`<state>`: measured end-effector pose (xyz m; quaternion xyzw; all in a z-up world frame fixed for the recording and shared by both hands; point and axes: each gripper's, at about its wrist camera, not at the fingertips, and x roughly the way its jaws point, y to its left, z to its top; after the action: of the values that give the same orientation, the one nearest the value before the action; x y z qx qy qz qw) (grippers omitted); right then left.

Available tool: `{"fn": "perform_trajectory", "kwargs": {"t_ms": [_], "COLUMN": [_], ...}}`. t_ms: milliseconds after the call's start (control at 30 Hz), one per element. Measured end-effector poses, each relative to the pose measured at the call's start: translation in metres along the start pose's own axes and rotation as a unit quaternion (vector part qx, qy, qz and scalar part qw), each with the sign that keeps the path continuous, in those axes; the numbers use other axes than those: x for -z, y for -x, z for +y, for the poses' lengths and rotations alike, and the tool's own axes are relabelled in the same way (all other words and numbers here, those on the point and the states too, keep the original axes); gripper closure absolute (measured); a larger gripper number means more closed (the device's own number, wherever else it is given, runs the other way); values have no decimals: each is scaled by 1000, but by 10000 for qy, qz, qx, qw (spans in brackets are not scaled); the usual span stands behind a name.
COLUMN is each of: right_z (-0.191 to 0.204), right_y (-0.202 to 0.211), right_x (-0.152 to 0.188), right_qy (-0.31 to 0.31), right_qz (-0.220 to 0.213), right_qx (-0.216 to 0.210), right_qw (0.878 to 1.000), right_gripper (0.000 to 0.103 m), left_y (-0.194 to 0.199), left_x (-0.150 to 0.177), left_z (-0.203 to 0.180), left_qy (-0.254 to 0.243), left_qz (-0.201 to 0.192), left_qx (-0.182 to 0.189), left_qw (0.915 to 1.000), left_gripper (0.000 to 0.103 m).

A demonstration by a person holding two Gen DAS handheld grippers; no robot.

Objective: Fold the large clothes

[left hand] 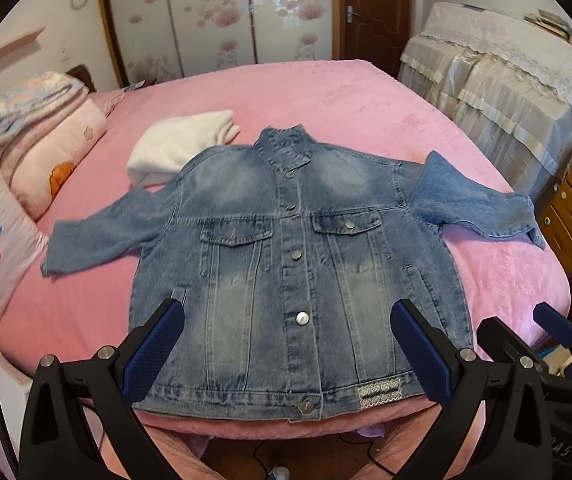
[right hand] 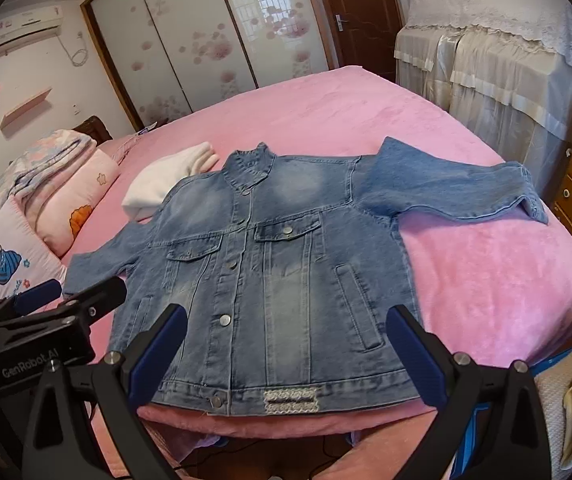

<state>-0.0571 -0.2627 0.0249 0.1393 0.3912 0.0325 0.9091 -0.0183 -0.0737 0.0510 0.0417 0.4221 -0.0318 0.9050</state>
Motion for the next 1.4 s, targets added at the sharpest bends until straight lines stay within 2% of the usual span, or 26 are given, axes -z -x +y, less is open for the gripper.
{"fn": "perform_trajectory", "kwargs": {"t_ms": [200, 433, 633, 800, 867, 1100, 1200, 1267, 1400], "right_z": [-15, -40, -75, -113, -129, -218, -263, -286, -327], "right_y": [10, 22, 24, 8, -4, -54, -69, -77, -100], "right_x": [-17, -45, -74, -91, -96, -97, -88, -81, -70], "right_qy": [18, 153, -13, -299, -386, -1346, -2110, -2538, -3175], "right_qz": [-194, -722, -1030, -1072, -1028, -676, -618, -631, -542], "right_qx": [105, 656, 951, 1369, 1407, 1682, 1385, 1194, 950], "right_qw": [9998, 9951, 9901, 9843, 9839, 9742, 9657, 9578, 9419], "right_gripper": [3, 3, 3, 3, 3, 3, 11, 13, 28], "left_y": [4, -3, -19, -41, -54, -117, -142, -161, -194], "left_x": [-19, -52, -89, -120, -131, -149, -142, -135, -126], "left_z": [-25, -55, -88, -118, -131, -188, -209, -225, -248], "left_qy": [-385, -706, -1071, -1307, -1383, -1631, -1792, -1894, -1886], "left_qz": [-105, -134, -371, -545, -540, -450, -449, -412, -90], "left_qx": [70, 245, 127, -22, -22, -135, -229, -293, 12], "left_qw": [9992, 9971, 9935, 9899, 9889, 9855, 9825, 9806, 9820], "left_gripper": [1, 1, 1, 1, 1, 1, 1, 1, 1]}}
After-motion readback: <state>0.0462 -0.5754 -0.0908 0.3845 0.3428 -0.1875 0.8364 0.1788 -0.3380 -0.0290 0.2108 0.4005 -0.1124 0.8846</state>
